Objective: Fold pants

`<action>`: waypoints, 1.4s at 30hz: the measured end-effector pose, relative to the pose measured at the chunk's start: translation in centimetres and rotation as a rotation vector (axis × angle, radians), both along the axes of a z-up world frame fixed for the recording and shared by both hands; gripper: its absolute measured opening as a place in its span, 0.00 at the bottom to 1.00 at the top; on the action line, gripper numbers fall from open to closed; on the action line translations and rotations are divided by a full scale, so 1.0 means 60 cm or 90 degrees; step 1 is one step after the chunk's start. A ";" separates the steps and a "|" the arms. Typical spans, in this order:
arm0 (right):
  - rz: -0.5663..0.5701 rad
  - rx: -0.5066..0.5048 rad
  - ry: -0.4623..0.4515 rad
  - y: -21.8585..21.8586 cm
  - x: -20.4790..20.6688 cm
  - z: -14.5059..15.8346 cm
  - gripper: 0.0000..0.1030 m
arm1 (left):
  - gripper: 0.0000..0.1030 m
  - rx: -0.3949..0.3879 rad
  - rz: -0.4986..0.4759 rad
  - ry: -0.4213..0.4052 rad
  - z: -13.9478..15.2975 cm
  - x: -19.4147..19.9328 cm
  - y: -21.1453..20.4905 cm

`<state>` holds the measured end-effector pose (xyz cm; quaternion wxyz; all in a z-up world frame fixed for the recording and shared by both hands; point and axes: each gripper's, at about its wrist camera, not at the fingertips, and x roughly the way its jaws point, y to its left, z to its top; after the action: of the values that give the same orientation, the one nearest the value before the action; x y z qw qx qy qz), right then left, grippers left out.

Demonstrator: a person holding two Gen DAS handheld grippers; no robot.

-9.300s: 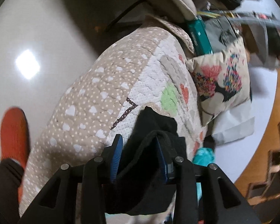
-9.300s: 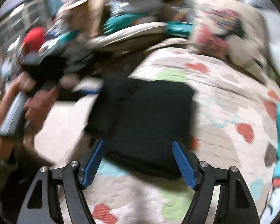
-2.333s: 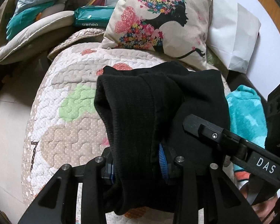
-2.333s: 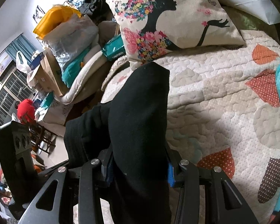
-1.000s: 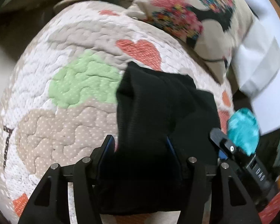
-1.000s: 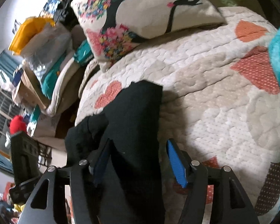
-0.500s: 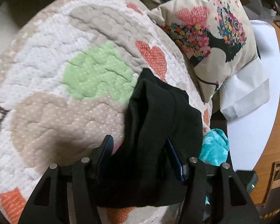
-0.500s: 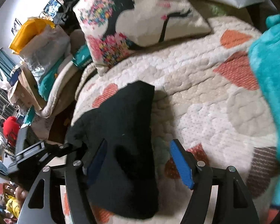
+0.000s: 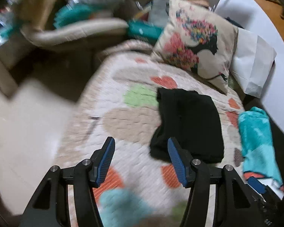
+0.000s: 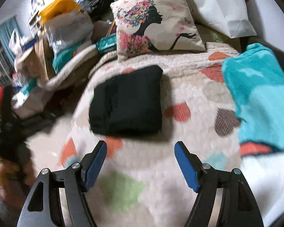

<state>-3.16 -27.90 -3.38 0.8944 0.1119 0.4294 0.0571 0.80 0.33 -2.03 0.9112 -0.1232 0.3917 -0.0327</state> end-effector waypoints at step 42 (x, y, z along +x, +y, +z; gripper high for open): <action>0.001 -0.078 -0.066 0.047 -0.061 0.035 0.82 | 1.00 0.146 -0.002 -0.084 0.065 -0.205 -0.077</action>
<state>-6.83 -25.08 -1.27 0.9206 0.0532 0.3852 0.0370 -11.52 -4.26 1.90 0.9430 -0.0151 0.3325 0.0030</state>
